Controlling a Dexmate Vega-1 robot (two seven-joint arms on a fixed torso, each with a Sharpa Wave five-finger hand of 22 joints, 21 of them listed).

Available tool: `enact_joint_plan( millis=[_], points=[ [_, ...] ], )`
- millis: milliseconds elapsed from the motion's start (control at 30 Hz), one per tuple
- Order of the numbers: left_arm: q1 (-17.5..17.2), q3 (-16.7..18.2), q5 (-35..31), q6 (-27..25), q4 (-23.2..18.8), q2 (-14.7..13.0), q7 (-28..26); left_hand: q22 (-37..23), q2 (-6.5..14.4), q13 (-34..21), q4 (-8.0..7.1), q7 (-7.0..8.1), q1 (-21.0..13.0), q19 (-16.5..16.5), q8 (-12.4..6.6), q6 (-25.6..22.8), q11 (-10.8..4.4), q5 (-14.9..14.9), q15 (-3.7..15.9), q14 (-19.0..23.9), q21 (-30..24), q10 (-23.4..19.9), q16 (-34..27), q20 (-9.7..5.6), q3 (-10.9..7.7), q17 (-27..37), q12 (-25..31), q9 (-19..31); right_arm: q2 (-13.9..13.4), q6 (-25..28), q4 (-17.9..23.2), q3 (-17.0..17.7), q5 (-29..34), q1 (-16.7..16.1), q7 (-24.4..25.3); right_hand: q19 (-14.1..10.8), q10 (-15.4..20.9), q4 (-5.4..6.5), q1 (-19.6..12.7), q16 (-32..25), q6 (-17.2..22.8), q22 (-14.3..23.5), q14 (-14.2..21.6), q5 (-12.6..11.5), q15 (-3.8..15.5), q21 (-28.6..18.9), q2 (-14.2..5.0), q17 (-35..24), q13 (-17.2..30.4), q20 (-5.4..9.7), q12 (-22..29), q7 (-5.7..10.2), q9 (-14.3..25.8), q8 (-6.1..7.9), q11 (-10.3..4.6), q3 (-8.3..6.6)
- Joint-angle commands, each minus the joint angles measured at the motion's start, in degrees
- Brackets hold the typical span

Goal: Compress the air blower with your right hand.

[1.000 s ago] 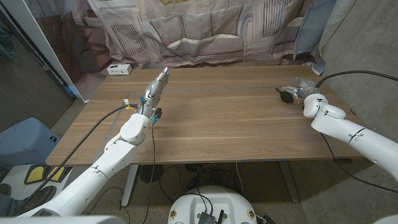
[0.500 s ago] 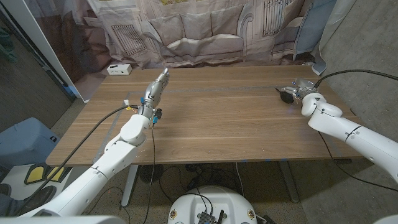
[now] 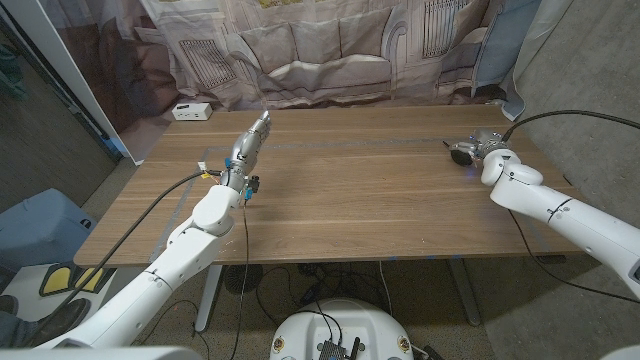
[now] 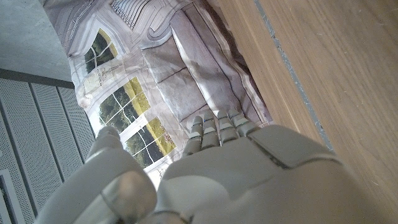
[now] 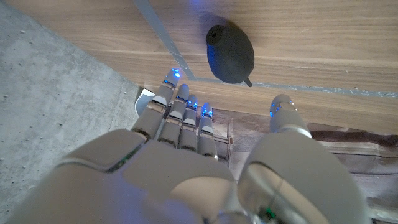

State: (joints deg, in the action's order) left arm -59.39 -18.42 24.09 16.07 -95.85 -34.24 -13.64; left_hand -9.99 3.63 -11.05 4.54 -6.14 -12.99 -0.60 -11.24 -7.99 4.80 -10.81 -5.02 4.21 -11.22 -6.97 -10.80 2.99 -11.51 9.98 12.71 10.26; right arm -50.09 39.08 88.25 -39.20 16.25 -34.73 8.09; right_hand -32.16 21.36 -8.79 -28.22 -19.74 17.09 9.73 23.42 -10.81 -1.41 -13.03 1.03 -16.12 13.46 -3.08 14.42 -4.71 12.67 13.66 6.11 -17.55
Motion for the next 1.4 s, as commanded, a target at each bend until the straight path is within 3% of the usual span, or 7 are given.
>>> enact_joint_plan(
  millis=[33, 933, 1133, 1400],
  points=[
    [-0.33, 0.17, 0.04, 0.18, -0.3, -0.02, -0.19, -0.23, 0.33, -0.16, 0.24, -0.02, -0.14, -0.12, 0.2, -0.31, 0.16, 0.16, -0.13, 0.02, -0.01, -0.51, 0.03, 0.59, -0.16, 0.28, -0.19, 0.11, 0.95, 2.23, -1.9, -2.27, 0.88, 2.19, -1.95, -1.22, 1.09, -0.58, -0.96, 0.5, 0.77, 0.24, -1.13, 0.13, -0.18, -0.17, 0.43, 0.04, 0.33, 0.21, 0.35, -0.12, 0.21, 0.21, -0.1, -0.14],
    [-0.52, 0.23, 0.15, -0.76, -0.95, -0.22, -0.43, -0.23, 0.54, -0.17, 0.42, -0.09, -0.23, -0.08, 0.18, -0.64, 0.27, 0.2, -0.18, 0.08, -0.01, -0.55, 0.03, 0.62, -0.31, 0.28, -0.28, 0.11, 2.58, 0.92, -6.39, -5.11, 0.28, 5.74, -5.63, -7.08, 4.53, -0.82, -4.13, 1.01, 3.25, 0.16, 2.3, -0.01, 0.36, -1.13, 1.01, 2.02, 0.13, 1.52, 0.97, -1.38, -0.01, 0.58, 0.11, -1.34],
    [-0.5, 0.18, 0.17, -0.88, -0.88, -0.15, -0.5, -0.23, 0.57, -0.17, 0.47, -0.11, -0.25, -0.09, 0.2, -0.65, 0.15, 0.21, -0.12, 0.07, -0.02, -0.55, 0.04, 0.69, -0.34, 0.28, -0.3, 0.11, 3.22, -0.31, -7.77, -4.95, -0.53, 6.07, -5.43, -10.63, 5.31, -0.87, -5.73, 0.93, 3.68, 0.07, 4.8, 0.06, -0.23, -1.74, 1.01, 2.91, 0.0, 1.78, 0.91, -2.12, -0.09, 0.42, 0.47, -2.03],
    [-0.55, 0.07, 0.14, -0.84, -0.57, 0.06, -0.69, -0.23, 0.6, -0.18, 0.51, -0.08, -0.26, -0.03, 0.21, -0.68, 0.17, 0.22, -0.14, 0.07, 0.0, -0.58, 0.04, 0.79, -0.36, 0.28, -0.31, 0.11, 3.96, -1.17, -9.88, -5.85, -0.37, 7.16, -5.77, -11.89, 6.16, -0.86, -6.84, 0.85, 4.74, 0.02, 6.27, 0.02, -0.13, -1.75, 0.71, 3.33, -0.08, 1.87, 1.07, -2.46, -0.13, 0.62, 0.47, -2.61]
  ],
)
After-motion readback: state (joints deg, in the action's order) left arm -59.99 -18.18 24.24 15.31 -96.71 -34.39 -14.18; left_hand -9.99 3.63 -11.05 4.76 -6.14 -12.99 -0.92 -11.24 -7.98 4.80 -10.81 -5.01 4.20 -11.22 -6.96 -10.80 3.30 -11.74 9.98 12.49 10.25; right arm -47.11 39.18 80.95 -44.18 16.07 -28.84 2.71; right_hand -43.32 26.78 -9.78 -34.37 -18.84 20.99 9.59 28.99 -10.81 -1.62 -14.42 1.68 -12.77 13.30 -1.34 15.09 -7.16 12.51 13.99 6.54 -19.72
